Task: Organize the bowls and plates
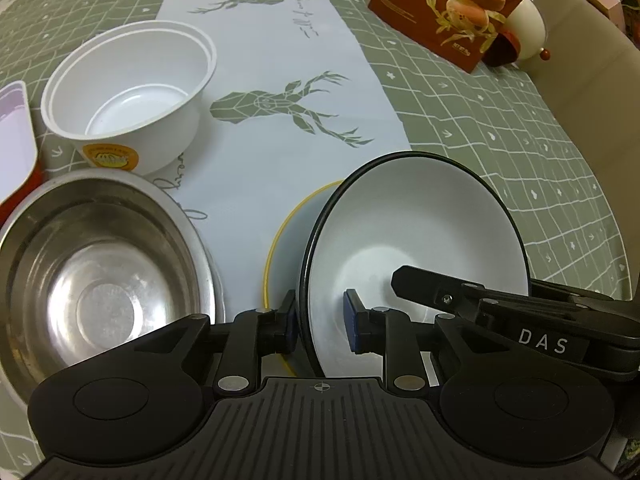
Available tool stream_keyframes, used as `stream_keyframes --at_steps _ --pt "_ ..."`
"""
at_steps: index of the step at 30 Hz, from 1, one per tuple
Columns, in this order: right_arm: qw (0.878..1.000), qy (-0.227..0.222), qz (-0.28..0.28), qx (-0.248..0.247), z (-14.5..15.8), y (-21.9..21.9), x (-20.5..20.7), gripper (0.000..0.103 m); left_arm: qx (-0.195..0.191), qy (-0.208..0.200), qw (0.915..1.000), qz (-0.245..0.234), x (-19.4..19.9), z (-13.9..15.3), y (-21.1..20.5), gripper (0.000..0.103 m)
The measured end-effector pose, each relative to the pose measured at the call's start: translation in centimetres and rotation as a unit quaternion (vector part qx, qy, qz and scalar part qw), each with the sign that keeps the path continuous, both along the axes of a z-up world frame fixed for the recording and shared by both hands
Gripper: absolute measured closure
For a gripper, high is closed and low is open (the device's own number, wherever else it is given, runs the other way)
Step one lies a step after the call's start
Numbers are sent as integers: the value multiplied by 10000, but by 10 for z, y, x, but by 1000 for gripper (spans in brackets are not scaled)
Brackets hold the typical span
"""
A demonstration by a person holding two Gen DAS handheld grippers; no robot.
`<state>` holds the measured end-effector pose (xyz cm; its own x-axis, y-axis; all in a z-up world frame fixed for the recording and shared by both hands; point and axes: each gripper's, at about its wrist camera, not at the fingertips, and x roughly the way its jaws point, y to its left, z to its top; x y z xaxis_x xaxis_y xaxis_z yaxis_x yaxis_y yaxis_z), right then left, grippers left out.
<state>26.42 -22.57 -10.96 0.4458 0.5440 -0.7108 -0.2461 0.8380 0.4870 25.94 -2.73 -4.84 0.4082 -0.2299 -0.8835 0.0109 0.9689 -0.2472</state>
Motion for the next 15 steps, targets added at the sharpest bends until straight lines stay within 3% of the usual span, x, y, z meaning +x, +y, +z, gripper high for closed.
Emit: stream_keyframes --at_steps 15 --pt "9997 52 187 142 0 -4 -5 55 35 -69 10000 0 -4 7 6 79"
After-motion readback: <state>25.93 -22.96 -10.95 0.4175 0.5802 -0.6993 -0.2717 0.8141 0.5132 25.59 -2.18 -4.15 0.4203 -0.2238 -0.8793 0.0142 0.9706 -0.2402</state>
